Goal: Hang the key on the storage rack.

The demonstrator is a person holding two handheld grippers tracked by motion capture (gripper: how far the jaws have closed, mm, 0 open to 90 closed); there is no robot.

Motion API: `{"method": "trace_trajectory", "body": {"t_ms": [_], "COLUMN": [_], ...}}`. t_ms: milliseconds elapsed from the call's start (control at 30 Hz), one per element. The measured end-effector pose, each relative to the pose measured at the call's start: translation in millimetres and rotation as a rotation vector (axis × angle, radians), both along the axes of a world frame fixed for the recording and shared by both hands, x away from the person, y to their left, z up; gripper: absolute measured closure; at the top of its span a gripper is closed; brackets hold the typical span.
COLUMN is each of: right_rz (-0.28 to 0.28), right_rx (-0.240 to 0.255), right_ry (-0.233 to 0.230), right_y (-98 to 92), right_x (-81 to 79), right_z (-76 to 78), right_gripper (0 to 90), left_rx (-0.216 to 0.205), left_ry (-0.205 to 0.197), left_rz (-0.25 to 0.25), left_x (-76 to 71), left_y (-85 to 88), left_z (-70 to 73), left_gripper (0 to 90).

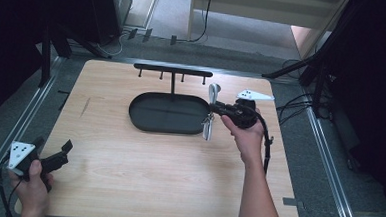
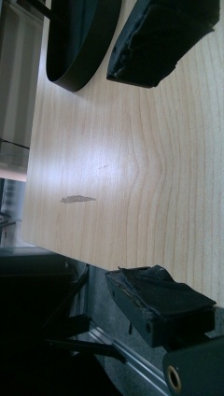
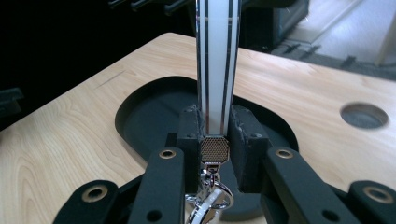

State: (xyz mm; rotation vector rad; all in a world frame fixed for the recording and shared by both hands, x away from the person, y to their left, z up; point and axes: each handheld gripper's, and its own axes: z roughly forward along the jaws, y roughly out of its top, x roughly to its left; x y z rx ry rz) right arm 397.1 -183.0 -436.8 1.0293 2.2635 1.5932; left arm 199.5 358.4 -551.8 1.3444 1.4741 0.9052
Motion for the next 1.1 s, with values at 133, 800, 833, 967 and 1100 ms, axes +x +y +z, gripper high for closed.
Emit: {"method": "trace_trajectory", "body": {"t_ms": [133,800,833,967,1100], "right_rz": [0.023,0.136,0.136,0.143,0.150], "right_rx": [0.007,0.044,0.044,0.059,0.055], "right_ry": [-0.044,-0.105,-0.105,-0.106,-0.098], "right_y": [13.6,83.2,83.2,89.0,94.8], "right_x": [3.6,15.5,15.5,17.8,20.4], "right_z": [-4.4,-14.7,-14.7,-15.4,-17.9], "right_gripper": [76.0,75.9,75.9,75.9,75.9], "left_rx": [-0.010,-0.024,-0.030,-0.038,-0.037], "left_ry": [-0.007,-0.009,-0.009,-0.008,-0.009], "left_rz": [0.001,0.005,0.003,0.010,0.011], "left_x": [0.1,-0.1,-0.1,0.2,0.3], "left_y": [0.8,2.2,3.1,3.5,3.4], "left_z": [-0.3,-0.4,-0.5,-0.5,-0.5], "left_gripper": [5.5,5.5,5.5,5.5,5.5]}}
